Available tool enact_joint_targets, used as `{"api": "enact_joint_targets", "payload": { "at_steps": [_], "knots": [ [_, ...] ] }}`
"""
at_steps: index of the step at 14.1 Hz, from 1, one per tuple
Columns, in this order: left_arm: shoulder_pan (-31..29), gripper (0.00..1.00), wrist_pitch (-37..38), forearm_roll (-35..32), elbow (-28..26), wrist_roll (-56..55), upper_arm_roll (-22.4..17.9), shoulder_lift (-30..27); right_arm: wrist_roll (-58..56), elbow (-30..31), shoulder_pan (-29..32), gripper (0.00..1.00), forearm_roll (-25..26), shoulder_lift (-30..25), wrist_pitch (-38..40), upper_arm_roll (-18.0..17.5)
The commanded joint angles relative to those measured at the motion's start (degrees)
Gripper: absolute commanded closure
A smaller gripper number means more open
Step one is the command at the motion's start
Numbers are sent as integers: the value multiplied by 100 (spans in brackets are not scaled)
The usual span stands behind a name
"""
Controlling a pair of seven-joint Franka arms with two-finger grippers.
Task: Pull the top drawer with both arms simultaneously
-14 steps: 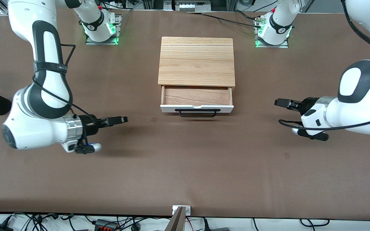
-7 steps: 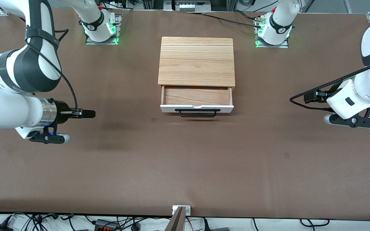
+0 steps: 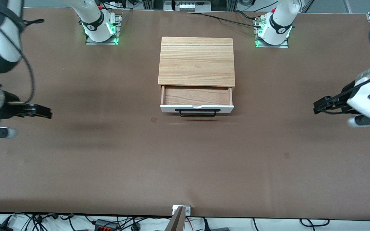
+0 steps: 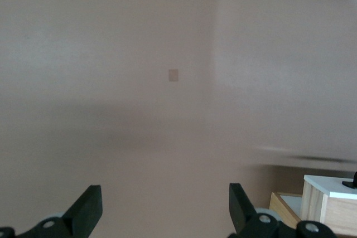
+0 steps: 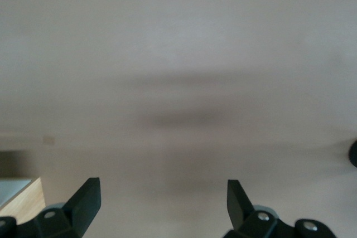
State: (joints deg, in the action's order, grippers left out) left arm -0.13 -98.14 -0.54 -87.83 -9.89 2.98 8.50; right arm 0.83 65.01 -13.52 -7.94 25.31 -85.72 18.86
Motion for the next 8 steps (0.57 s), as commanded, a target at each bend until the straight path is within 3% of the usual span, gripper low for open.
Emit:
{"api": "enact_joint_targets", "payload": {
  "at_steps": [1,3,8],
  "knots": [
    [180,0,-329,80,-973,-127,-157,-910,-66,1100,716,0,344,-806,-742,-775],
    [294,0,344,89,-877,66,-149,-947,-40,1251,1271,0,906,-1044,-832,-1532],
    [321,0,418,28,-815,416,-61,-859,-39,1899,1326,0,979,-1492,-1103,-1552]
  ]
}}
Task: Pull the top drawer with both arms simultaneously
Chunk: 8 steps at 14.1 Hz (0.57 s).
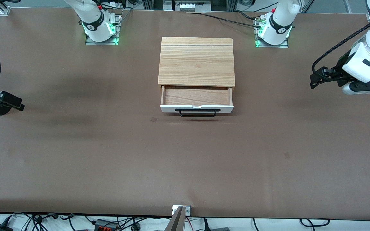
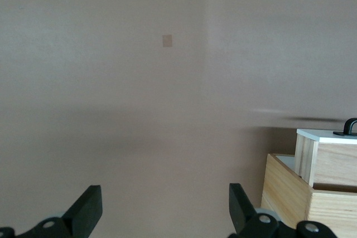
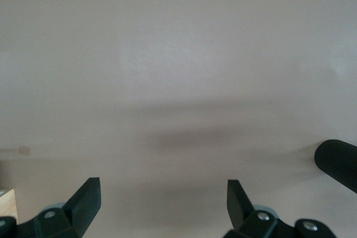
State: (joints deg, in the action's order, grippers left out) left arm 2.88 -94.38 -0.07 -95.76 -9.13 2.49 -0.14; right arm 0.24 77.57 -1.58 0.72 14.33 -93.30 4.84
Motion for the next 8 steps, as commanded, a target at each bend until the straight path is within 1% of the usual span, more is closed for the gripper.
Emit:
{"api": "enact_joint_targets", "payload": {
  "at_steps": [1,4,5,6,7,8],
  "knots": [
    [19,0,26,-11,-21,385,-11,23,20,889,131,0,112,-535,-503,-159],
    [19,0,17,-28,-4,394,6,40,29,1234,105,0,112,-782,-558,-150],
    [19,0,17,-159,14,385,6,49,29,1391,105,0,112,-879,-619,-150],
    [37,0,17,-456,22,377,15,58,21,1593,105,0,112,-1010,-758,-150],
    [37,0,17,-685,31,359,119,58,20,1786,105,0,112,-1133,-812,-150],
    [11,0,43,-748,23,194,251,49,20,1910,105,0,112,-1178,-900,-150]
  ]
}}
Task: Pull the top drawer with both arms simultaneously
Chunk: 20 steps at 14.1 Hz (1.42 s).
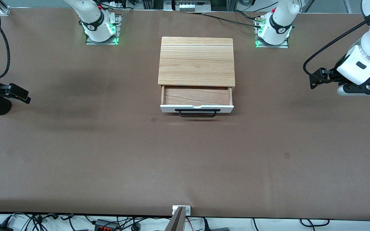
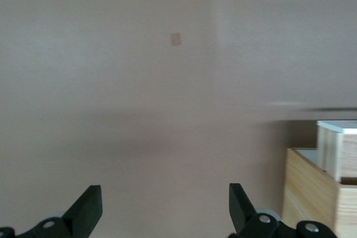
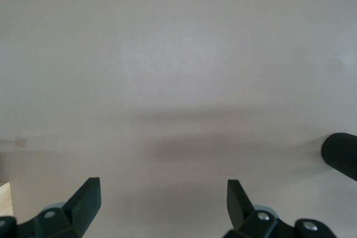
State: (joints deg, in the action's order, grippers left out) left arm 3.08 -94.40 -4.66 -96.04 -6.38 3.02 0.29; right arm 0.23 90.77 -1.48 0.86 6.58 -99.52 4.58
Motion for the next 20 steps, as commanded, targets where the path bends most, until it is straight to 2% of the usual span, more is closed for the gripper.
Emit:
{"api": "enact_joint_targets", "payload": {
  "at_steps": [1,4,7,9,12,16,20],
  "knots": [
    [-79,0,27,-203,59,-283,208,6,12,617,104,0,99,-438,-296,-133],
    [-202,0,18,280,77,-320,146,6,3,635,95,0,99,-518,-94,-141],
    [-229,0,-96,342,42,-276,155,-2,-76,521,95,0,64,-491,64,-150],
    [-316,0,-105,745,6,-267,146,-11,-102,416,95,0,64,-517,221,-150],
    [-335,0,-79,712,33,-258,199,-11,-94,371,77,0,64,-526,380,-168],
    [-335,0,-87,641,86,-259,164,68,-94,371,86,0,73,-483,187,-194],
    [-326,0,-61,413,165,189,199,120,-94,354,104,0,64,-456,196,-185]
  ]
}}
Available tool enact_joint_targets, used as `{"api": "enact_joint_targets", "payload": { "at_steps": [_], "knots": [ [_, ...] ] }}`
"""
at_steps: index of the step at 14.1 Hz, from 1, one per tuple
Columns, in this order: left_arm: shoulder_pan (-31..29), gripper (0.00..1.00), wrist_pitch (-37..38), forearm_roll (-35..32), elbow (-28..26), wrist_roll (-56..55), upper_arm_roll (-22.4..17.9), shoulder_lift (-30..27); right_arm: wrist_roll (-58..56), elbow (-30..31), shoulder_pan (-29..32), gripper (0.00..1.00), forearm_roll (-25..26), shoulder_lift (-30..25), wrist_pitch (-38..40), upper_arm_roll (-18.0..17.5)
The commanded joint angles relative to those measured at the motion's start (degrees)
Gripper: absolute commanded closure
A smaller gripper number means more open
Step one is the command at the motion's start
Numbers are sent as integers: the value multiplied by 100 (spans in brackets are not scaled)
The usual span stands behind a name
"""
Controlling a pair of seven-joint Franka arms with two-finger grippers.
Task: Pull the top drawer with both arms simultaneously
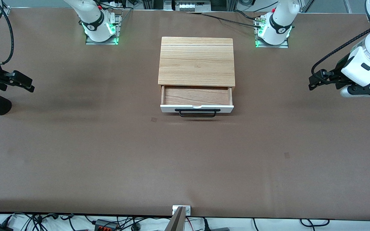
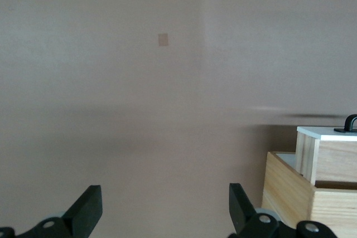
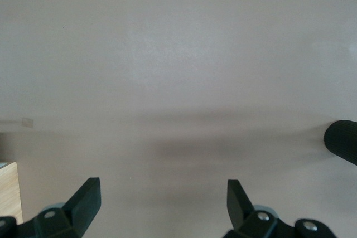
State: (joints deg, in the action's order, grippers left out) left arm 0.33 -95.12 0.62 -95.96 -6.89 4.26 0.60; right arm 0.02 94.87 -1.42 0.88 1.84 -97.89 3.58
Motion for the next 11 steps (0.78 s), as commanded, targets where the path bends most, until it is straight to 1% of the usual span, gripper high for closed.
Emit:
{"api": "enact_joint_targets", "payload": {
  "at_steps": [1,11],
  "knots": [
    [-51,0,11,-106,156,224,75,90,-72,-47,89,0,62,18,33,-85],
    [-51,0,11,-105,165,180,75,98,-81,-30,89,0,62,18,68,-85]
  ]
}}
